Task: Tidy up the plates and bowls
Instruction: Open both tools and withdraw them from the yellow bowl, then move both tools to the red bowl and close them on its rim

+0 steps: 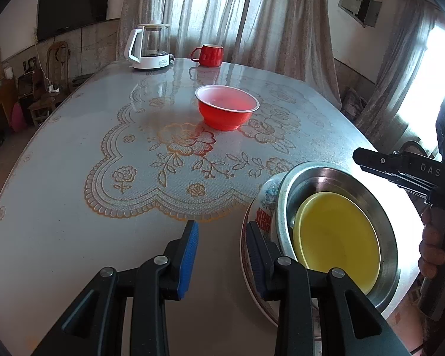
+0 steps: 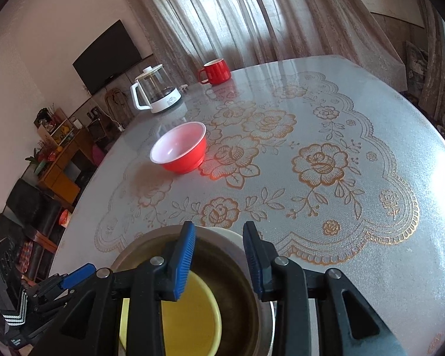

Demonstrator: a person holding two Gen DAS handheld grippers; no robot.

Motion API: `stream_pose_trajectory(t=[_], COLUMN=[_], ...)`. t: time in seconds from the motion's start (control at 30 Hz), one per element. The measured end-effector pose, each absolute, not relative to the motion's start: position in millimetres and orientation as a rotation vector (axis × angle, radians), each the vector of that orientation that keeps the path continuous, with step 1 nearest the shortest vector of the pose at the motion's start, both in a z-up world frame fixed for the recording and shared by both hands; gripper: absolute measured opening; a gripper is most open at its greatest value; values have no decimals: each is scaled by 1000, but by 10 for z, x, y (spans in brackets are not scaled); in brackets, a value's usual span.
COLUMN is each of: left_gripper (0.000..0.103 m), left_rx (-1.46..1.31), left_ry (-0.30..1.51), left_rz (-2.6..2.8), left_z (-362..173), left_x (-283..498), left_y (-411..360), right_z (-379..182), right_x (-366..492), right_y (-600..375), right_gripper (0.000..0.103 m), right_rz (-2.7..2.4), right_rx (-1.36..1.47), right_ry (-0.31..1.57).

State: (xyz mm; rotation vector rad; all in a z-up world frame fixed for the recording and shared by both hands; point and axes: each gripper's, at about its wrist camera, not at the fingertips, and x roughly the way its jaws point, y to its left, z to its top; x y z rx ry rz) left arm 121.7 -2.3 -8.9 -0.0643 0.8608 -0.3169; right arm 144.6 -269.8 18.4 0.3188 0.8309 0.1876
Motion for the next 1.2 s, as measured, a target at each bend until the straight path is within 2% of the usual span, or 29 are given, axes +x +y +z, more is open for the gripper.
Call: stream_pose_trajectory(t=[0.47,1.07,1.2], left_gripper=[36,37,37], left_rx=[-71,-106,-118], left_ry=[872,937,925], left_rz=[-242,-188,-190], left_z=[-154,-309,-244], left_x=[1389,1765,1930], left_y=[153,362,371], right_z=[172,62,60], right_x=[1751,2322,2547], right_y=[-2364,-2404,-2398], right_gripper=[34,34,29], right_rz=[342,298,290], right_rx=[408,523,560], right_ry=[940,1028,1026])
